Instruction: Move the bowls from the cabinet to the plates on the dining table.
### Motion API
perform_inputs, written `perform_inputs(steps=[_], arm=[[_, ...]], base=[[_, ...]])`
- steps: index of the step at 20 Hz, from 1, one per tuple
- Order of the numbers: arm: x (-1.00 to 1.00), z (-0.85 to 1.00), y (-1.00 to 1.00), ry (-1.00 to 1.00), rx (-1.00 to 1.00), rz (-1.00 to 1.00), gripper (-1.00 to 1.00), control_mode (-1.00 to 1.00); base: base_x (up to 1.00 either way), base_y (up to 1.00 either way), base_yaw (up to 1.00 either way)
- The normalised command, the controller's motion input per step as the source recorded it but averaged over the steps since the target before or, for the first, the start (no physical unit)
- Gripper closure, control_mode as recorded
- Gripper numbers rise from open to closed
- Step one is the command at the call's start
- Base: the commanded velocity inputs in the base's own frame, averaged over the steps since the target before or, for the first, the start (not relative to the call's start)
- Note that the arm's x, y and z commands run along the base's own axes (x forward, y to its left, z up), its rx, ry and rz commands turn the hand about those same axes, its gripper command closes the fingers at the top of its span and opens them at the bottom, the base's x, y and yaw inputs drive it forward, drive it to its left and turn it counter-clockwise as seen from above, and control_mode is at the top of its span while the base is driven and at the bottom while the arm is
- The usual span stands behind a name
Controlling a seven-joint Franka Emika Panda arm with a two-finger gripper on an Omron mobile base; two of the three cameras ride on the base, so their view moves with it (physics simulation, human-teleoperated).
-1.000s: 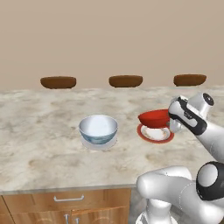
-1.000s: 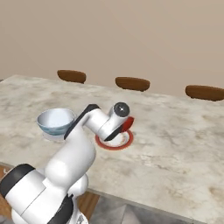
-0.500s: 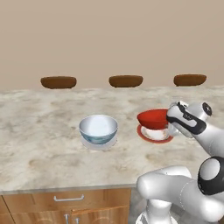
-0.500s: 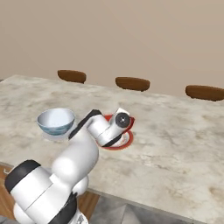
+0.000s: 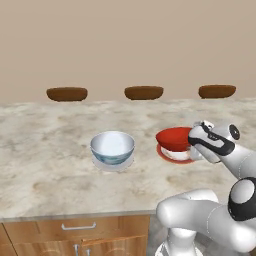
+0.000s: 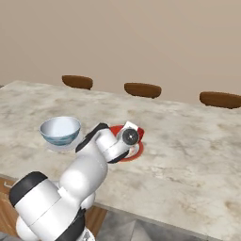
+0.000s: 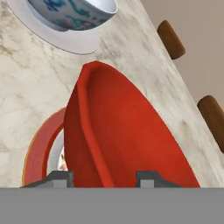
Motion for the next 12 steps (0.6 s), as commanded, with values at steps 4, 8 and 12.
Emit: perform_inputs(steps=[4,8,12], arm=[[0.13,-0.02,0.0,-0.01,0.0,0.0,1.0,-1.0],[0.14,-0.09,0.0,0.0,0.0,0.0,1.0,-1.0],[0.04,-0.18,0.0,0.0,0.0,0.0,1.0,-1.0]], base=[[0.0,0.0,0.0],[0.0,0.0,0.0],[0.0,0.0,0.0]])
